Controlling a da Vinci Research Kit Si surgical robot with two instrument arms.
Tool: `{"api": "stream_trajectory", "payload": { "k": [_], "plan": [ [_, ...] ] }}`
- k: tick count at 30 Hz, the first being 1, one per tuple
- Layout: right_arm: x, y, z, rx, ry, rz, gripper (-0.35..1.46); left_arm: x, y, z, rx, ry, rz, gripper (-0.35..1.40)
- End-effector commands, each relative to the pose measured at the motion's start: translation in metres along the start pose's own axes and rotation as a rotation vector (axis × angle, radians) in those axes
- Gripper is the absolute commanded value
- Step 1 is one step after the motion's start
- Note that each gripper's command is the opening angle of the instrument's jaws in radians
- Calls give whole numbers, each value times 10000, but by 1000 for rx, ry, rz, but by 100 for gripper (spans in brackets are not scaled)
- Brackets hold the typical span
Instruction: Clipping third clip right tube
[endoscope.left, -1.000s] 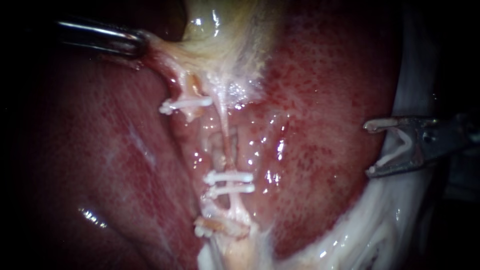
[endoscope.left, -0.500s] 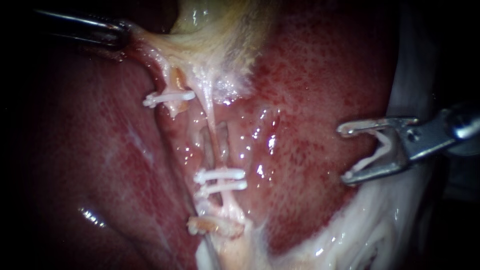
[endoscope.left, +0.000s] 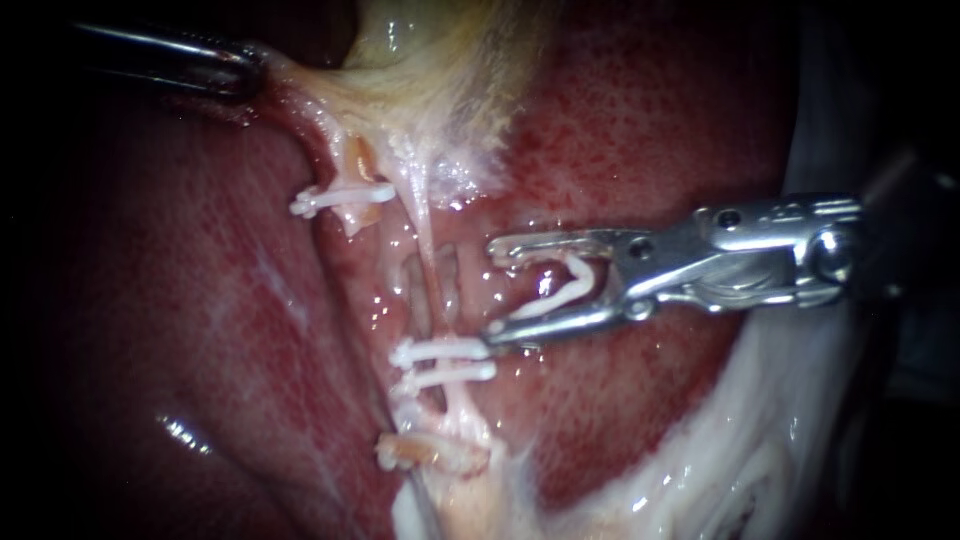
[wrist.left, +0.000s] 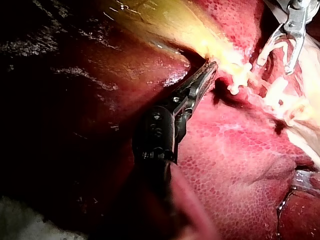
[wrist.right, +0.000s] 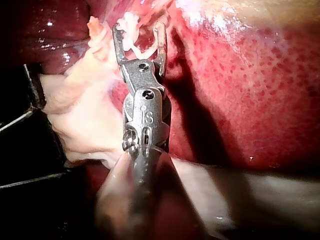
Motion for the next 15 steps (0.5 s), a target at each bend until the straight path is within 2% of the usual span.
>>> {"api": "stream_trajectory", "payload": {
  "k": [1, 7, 11, 15],
  "plan": [
    [-5, 6, 4, -1, -2, 10, 50, 0, 0, -1, 0, 0, 0, -35],
    [-26, 33, 20, 2, 4, 55, 50, 0, 1, -1, 0, 0, 0, -35],
    [-28, 44, 31, 44, 41, 107, 50, 0, 1, -1, 0, 0, 0, -35],
    [-25, 47, 42, 96, 83, 148, 50, 1, 2, -1, 1, 0, 0, -35]
  ]
}}
